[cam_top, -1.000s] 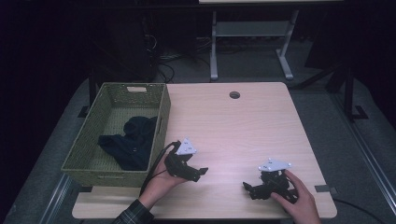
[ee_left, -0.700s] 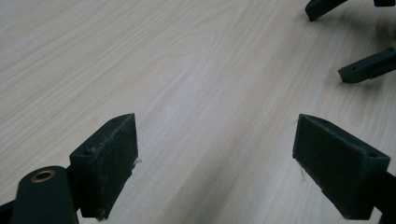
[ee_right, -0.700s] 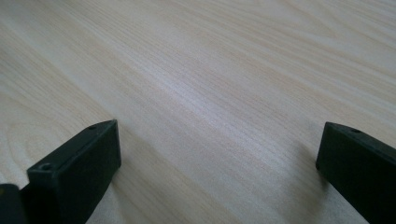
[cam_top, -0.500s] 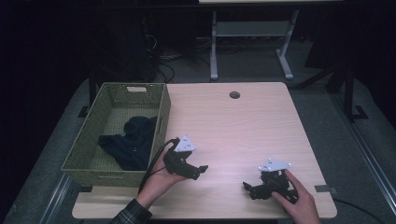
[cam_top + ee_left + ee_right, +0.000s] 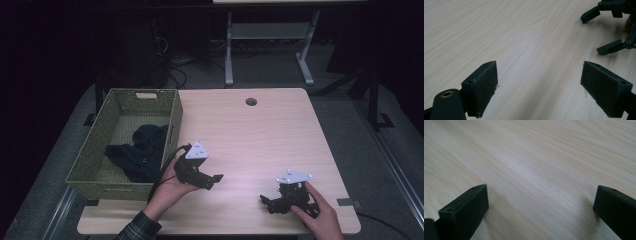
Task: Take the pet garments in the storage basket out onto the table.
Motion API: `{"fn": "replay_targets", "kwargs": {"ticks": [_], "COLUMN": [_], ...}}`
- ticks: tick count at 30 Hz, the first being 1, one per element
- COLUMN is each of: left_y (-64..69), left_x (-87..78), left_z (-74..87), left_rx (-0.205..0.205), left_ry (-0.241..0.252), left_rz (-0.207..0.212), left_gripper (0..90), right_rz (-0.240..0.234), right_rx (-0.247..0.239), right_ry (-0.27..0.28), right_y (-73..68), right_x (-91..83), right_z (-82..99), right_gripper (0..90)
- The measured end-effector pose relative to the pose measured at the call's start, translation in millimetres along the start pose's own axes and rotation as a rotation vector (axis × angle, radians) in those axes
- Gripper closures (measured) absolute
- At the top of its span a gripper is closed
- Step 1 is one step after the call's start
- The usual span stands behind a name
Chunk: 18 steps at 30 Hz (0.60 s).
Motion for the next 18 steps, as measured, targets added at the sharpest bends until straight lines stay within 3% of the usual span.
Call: {"fn": "replay_targets", "kwargs": {"ticks": [6,10,18], "left_y": [-0.7,-2.2,-10.4], "left_x": [-5.6,-9.4,-20.8], "left_z": [-7.5,-11.7,-21.4], "left_rx": [-0.005,0.014,-0.012], "left_ry": [0.026,0.02,0.048], "left_rz": [0.002,0.001,0.0], "left_gripper": [13.6,13.6,13.4], "right_rz": [0.0,0.0,-0.001], "right_rx": [-0.001,-0.001,-0.001], "right_ry": [0.0,0.0,0.0], "right_y": [0.0,0.1,0.0], "right_x": [0.0,0.0,0.0], "right_z": [0.0,0.0,0.0], "right_gripper": [0.0,0.0,0.0]}}
Point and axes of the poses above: each handheld gripper's, and its own axes: x roughly forward along the jaws, z roughly out of its underside, y roughly to its right, the point moved 7 cm from there along x, roughly forward along the jaws, and after that the axes turned 5 degrees about -y, right-handed, at the moved point
